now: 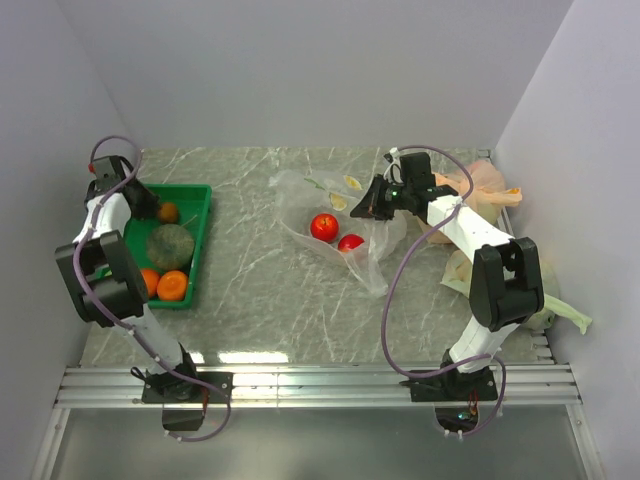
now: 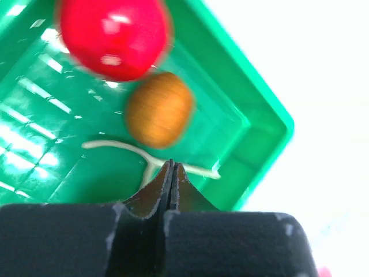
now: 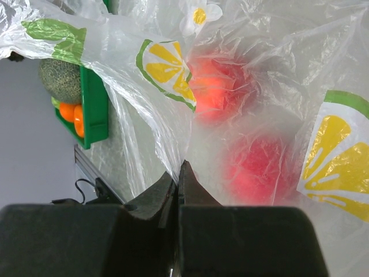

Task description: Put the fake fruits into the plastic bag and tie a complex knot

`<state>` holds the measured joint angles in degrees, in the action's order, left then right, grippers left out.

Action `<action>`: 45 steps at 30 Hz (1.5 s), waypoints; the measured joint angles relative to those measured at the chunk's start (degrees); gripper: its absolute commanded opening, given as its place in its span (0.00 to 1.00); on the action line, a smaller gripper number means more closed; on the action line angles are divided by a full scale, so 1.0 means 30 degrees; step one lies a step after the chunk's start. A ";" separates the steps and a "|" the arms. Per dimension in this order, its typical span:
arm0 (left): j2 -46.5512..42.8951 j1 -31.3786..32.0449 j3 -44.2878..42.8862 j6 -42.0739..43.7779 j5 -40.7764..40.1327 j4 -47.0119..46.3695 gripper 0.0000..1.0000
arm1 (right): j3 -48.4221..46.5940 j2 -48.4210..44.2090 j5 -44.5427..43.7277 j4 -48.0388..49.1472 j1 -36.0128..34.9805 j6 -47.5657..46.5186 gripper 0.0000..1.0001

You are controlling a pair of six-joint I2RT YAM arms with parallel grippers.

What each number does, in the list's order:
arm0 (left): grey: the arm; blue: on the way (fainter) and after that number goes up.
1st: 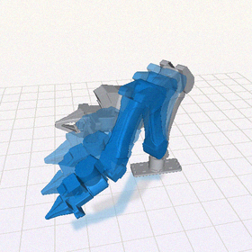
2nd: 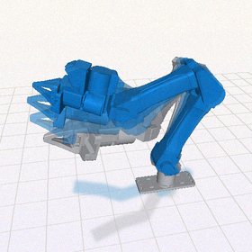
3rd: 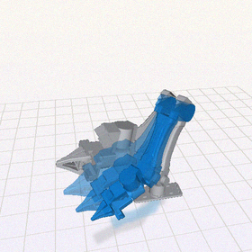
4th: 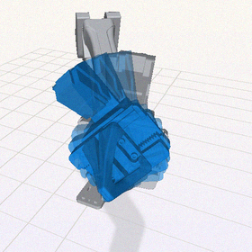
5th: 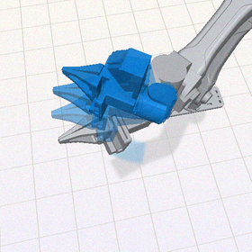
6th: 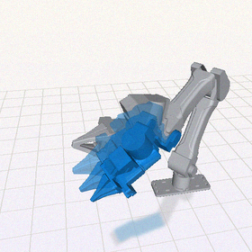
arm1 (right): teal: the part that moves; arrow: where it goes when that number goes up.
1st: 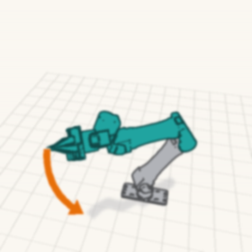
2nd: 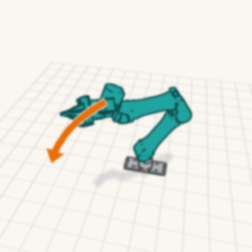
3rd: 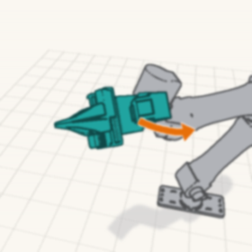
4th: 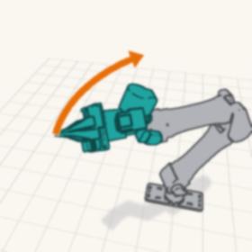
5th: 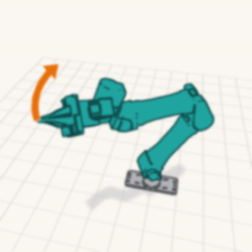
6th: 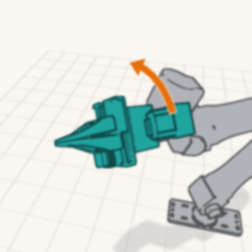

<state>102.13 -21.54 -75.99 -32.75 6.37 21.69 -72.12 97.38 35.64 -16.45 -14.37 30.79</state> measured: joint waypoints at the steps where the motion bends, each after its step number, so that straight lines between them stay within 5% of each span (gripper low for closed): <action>1: -0.0189 0.0066 -0.0080 0.0576 0.0561 0.0058 0.11 | 0.0000 0.0000 0.0000 0.0000 0.0007 -0.0007 0.00; 3: -0.0313 0.0342 -0.0488 0.2004 0.1341 0.0466 0.48 | 0.0000 0.0000 0.0000 -0.0007 0.0007 -0.0036 0.00; 6: 0.0138 0.1137 -0.1829 0.4291 0.1996 0.1698 0.58 | 0.0000 0.0000 0.0000 -0.0007 0.0007 -0.0080 0.00; 19: 0.5253 0.3206 -0.5683 1.0681 0.0277 0.5195 0.62 | 0.0044 -0.0007 -0.0015 -0.0029 0.0168 -0.0262 0.00; 45: 0.6164 0.3708 -0.8007 1.2845 -0.0481 0.8473 0.78 | 0.0474 -0.0022 0.0073 0.0044 0.0503 -0.0430 0.00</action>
<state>120.62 -10.41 -100.01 5.78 4.93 47.11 -70.70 97.32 35.86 -16.32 -12.86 29.50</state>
